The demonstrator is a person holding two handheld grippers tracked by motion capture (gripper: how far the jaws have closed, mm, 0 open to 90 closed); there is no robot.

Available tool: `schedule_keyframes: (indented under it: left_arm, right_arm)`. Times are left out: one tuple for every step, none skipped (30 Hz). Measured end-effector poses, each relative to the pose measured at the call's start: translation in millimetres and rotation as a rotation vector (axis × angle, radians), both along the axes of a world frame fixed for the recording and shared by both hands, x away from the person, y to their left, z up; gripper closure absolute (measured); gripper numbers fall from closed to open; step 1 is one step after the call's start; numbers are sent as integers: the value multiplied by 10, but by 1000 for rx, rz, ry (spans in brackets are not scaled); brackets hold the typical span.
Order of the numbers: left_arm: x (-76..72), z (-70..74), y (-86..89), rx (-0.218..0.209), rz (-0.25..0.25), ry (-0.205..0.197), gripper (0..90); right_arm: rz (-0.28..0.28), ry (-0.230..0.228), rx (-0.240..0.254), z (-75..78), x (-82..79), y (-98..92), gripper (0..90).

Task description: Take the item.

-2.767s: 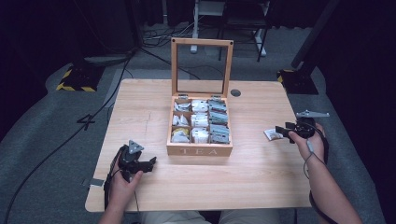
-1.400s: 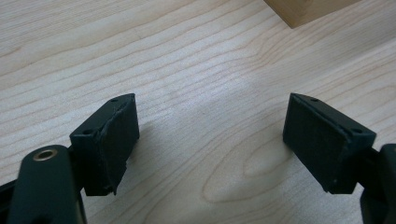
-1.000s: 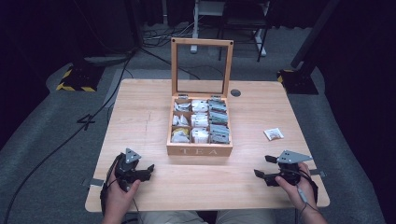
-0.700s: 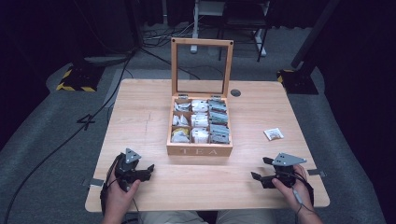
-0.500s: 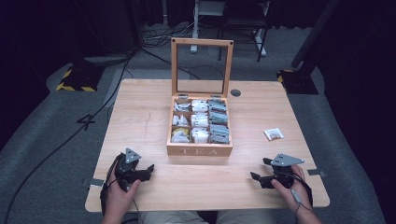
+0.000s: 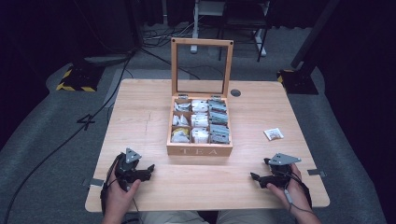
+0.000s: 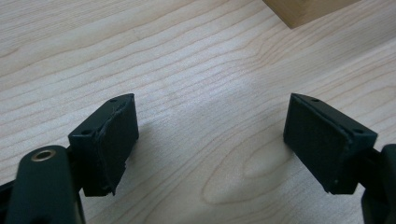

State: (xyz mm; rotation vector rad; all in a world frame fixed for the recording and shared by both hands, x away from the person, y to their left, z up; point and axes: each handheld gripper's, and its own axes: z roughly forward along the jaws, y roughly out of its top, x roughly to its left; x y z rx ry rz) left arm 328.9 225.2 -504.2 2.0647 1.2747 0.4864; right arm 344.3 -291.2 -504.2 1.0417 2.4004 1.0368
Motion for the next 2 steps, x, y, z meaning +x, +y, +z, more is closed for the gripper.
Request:
schedule_keyframes:
  left_arm:
    - [1,-1,-1,-1,0,0,186]
    - [4,0,-1,1,-1,0,185]
  right_arm:
    - [0,0,0,0,0,0,135]
    - [0,0,0,0,0,0,135]
